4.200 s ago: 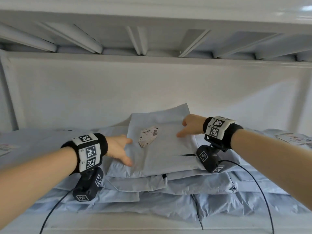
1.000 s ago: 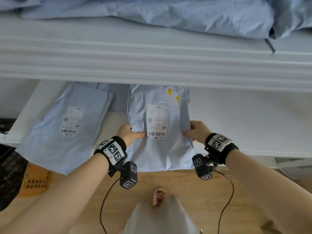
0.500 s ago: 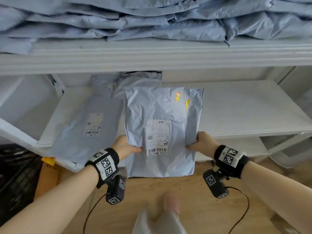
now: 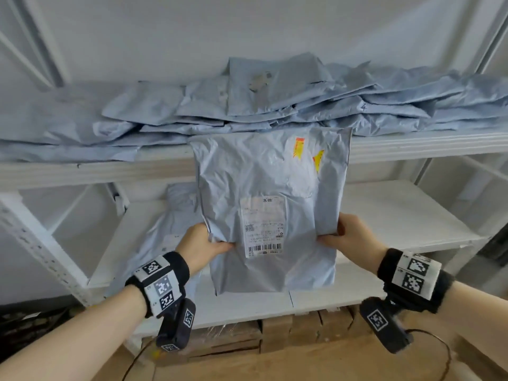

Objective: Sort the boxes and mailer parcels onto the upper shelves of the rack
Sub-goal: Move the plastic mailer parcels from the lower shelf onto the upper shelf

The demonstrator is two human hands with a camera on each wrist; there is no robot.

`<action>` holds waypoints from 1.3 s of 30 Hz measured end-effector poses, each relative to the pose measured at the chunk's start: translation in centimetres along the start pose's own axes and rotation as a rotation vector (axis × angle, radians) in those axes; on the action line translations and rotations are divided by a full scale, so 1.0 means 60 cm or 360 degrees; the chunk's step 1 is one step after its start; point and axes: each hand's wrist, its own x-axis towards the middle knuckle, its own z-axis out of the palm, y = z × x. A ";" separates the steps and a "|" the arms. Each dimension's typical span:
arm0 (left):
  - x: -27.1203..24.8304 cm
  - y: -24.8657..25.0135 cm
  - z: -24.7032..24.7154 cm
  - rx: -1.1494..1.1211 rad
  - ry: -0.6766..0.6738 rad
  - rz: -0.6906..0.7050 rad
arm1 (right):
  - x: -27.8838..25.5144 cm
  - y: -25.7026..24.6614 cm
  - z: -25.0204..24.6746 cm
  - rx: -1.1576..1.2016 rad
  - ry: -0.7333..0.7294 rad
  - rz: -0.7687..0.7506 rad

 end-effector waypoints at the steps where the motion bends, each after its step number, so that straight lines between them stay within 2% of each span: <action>1: 0.008 0.017 -0.012 -0.0013 0.0019 0.0052 | 0.000 -0.019 -0.019 -0.0004 0.0062 -0.0062; 6: 0.059 0.131 -0.073 0.0204 0.0040 0.0225 | 0.010 -0.113 -0.118 -0.0216 0.0222 -0.0336; 13: 0.118 0.267 -0.129 0.0237 -0.0015 0.0346 | 0.041 -0.181 -0.246 -0.0279 0.0382 -0.0464; 17: 0.161 0.321 -0.139 0.0159 -0.0124 0.0425 | 0.070 -0.196 -0.310 -0.0153 0.0405 -0.0465; 22: 0.223 0.374 -0.126 -0.0050 -0.0225 0.0485 | 0.132 -0.192 -0.373 -0.0195 0.0519 -0.0419; 25: 0.269 0.400 -0.111 -0.0174 -0.0124 0.0415 | 0.176 -0.181 -0.405 -0.0193 0.0545 -0.0410; 28: 0.315 0.423 -0.091 -0.0051 0.0017 0.0509 | 0.226 -0.162 -0.440 -0.0384 0.0555 -0.0407; 32: 0.370 0.453 -0.062 0.0264 0.0089 0.0509 | 0.293 -0.141 -0.488 -0.0523 0.0474 -0.0366; 36: 0.412 0.490 -0.049 0.0282 -0.0003 0.0346 | 0.356 -0.139 -0.532 -0.0528 0.0126 -0.0260; 39: 0.446 0.521 -0.040 0.0448 -0.0132 0.0206 | 0.400 -0.146 -0.559 -0.0635 -0.0136 -0.0242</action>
